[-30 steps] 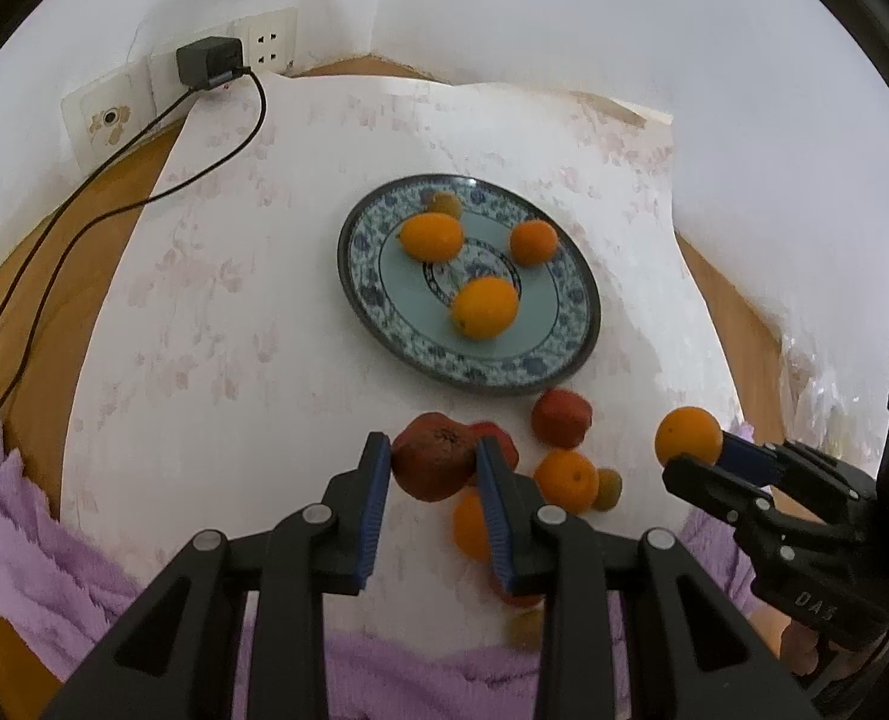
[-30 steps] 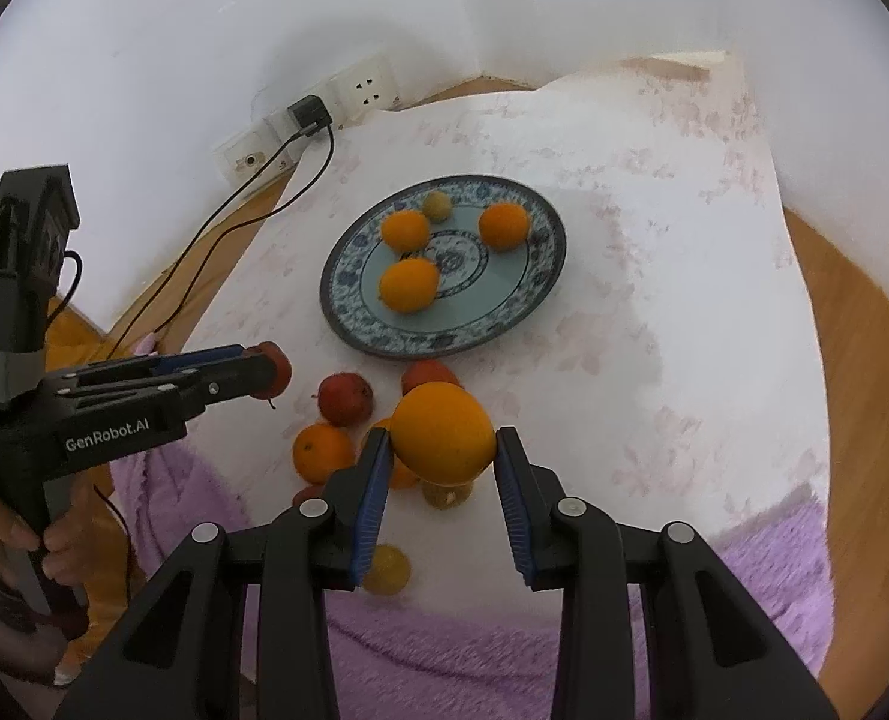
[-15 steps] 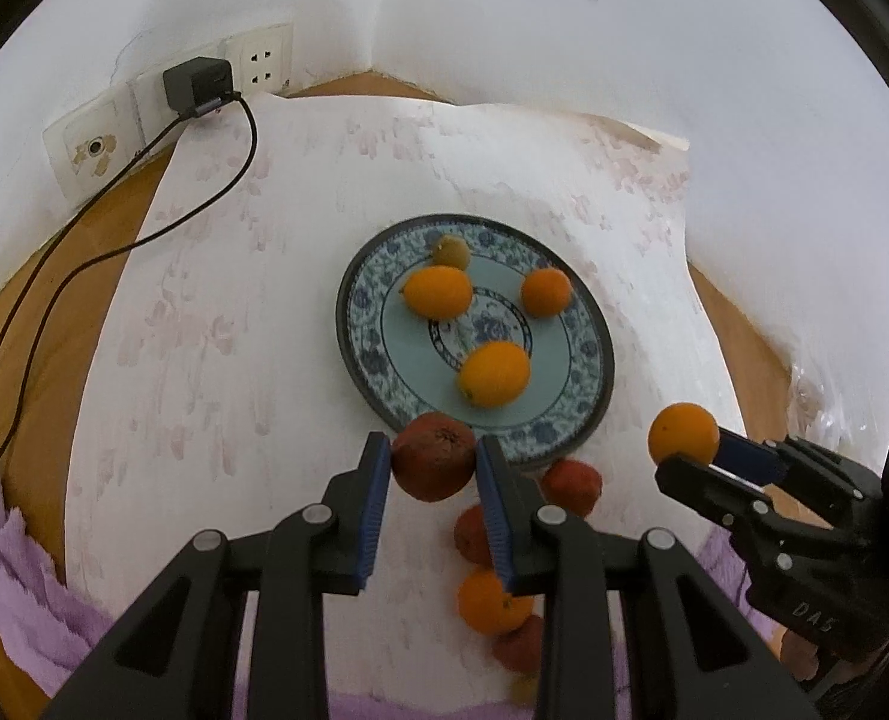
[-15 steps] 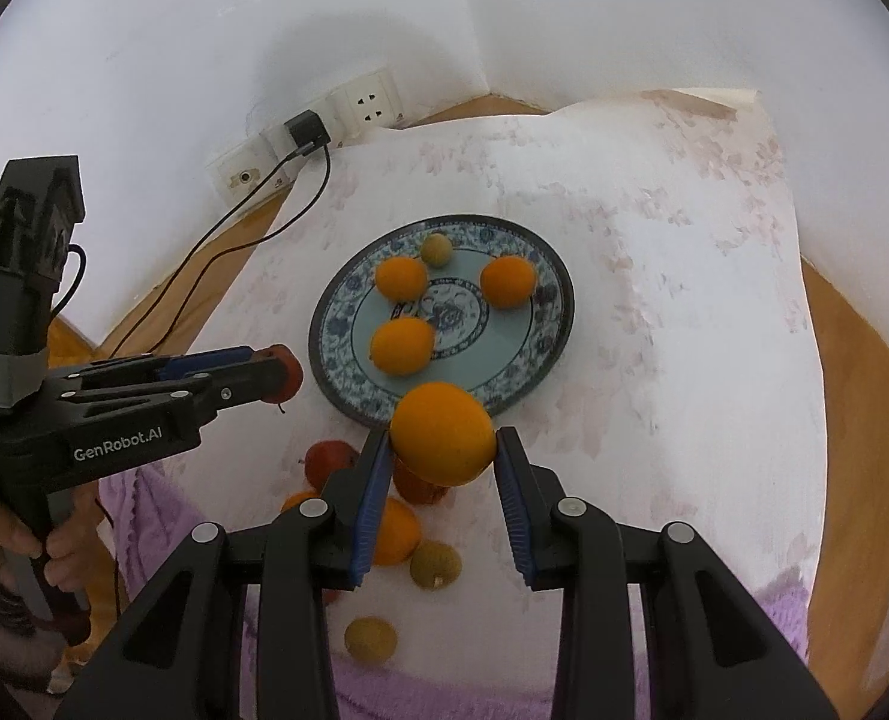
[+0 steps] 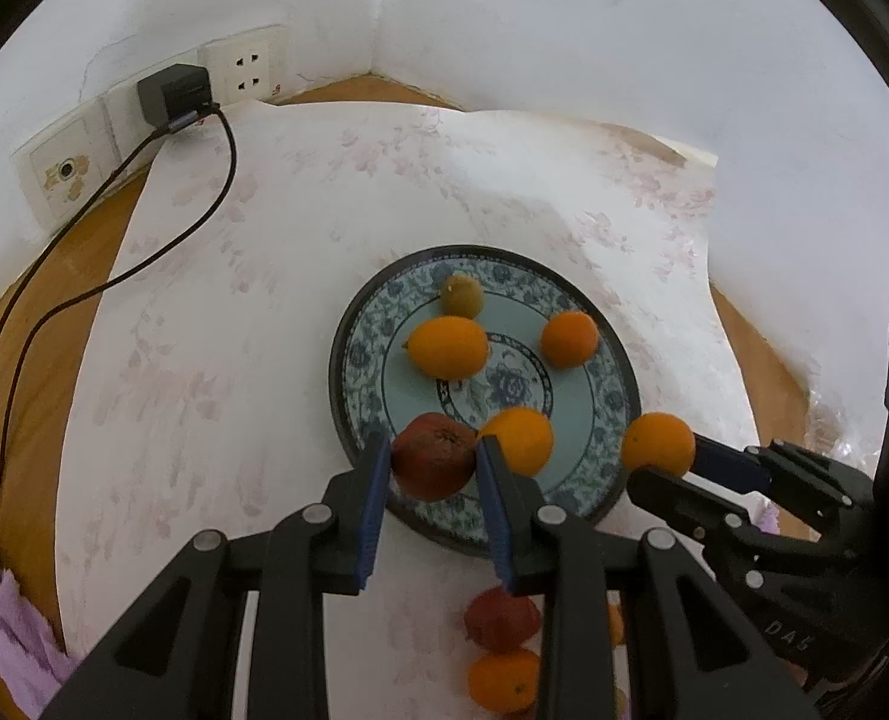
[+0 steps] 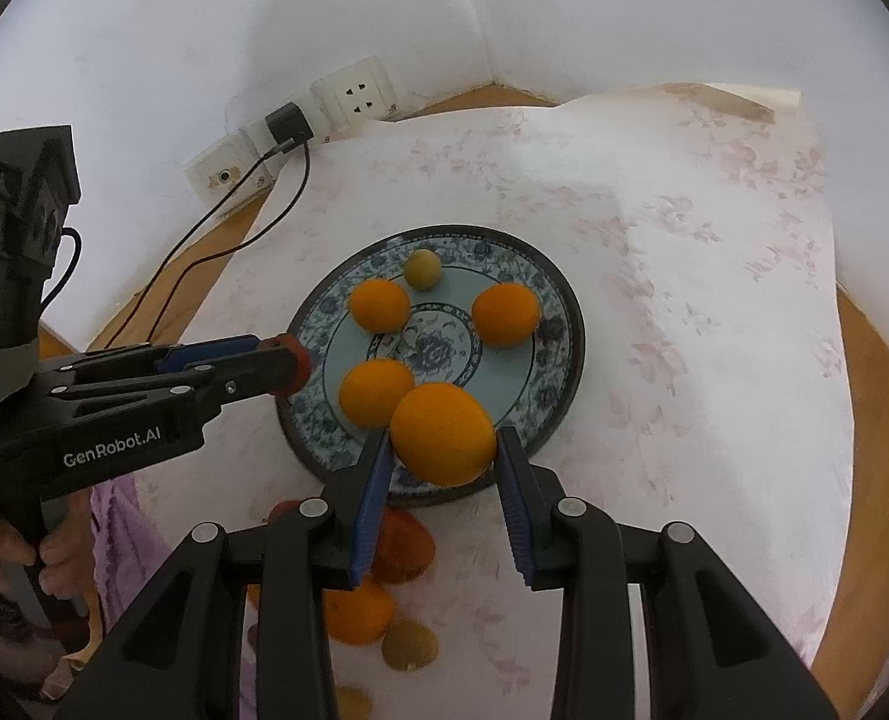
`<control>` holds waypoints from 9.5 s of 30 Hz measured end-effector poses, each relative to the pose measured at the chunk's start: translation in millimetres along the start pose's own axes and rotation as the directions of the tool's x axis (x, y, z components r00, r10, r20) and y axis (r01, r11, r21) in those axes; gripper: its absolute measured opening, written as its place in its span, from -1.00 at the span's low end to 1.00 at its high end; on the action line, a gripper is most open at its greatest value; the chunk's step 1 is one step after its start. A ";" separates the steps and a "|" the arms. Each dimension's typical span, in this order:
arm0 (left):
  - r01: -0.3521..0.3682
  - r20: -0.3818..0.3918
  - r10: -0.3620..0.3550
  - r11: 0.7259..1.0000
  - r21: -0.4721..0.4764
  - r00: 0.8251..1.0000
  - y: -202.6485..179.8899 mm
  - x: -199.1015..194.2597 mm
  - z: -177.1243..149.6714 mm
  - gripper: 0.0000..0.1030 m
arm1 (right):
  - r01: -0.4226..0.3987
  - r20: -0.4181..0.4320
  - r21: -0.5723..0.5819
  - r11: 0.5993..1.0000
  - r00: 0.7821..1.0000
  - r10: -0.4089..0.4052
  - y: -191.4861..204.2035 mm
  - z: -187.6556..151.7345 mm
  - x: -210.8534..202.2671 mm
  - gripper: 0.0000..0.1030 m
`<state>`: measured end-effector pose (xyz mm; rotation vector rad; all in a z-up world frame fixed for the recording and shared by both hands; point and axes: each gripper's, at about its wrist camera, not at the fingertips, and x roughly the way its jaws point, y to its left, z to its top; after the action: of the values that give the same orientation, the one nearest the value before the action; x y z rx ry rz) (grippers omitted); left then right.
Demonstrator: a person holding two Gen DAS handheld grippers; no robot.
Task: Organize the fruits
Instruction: 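Carry the apple and orange over the plate and lower them onto it, then open both tools to release the apple and orange on the plate, then withdraw both open tools back toward the remaining fruit pile, then grasp a red apple with the left tool while the right tool grasps another red apple, then carry both red apples over the plate and lower them onto it, then open both tools to release the apples on the plate, then withdraw both open tools back toward the remaining fruit pile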
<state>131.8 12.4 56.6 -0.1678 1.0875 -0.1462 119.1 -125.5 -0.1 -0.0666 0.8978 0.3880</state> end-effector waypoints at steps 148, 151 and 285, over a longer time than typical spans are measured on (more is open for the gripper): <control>0.114 -0.175 -0.112 0.993 0.000 0.978 -24.6 19.2 -60.2 -0.32 | -0.004 -0.038 0.116 0.993 0.999 0.008 -22.5 -46.8 -8.4 -0.12; 0.107 -0.172 -0.105 0.994 0.004 0.979 -25.7 21.9 -58.0 -0.30 | -0.007 -0.040 0.117 0.993 0.999 0.012 -22.2 -47.3 -7.1 -0.12; 0.004 -0.059 -0.002 1.000 0.025 0.998 -2.9 -2.8 -14.8 0.04 | -0.001 0.042 0.095 0.995 0.999 -0.003 -13.7 -11.0 -15.0 -0.13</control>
<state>117.2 9.2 52.9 -0.1431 1.1439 -0.1686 107.3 -145.2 3.2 0.0290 0.8730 0.3439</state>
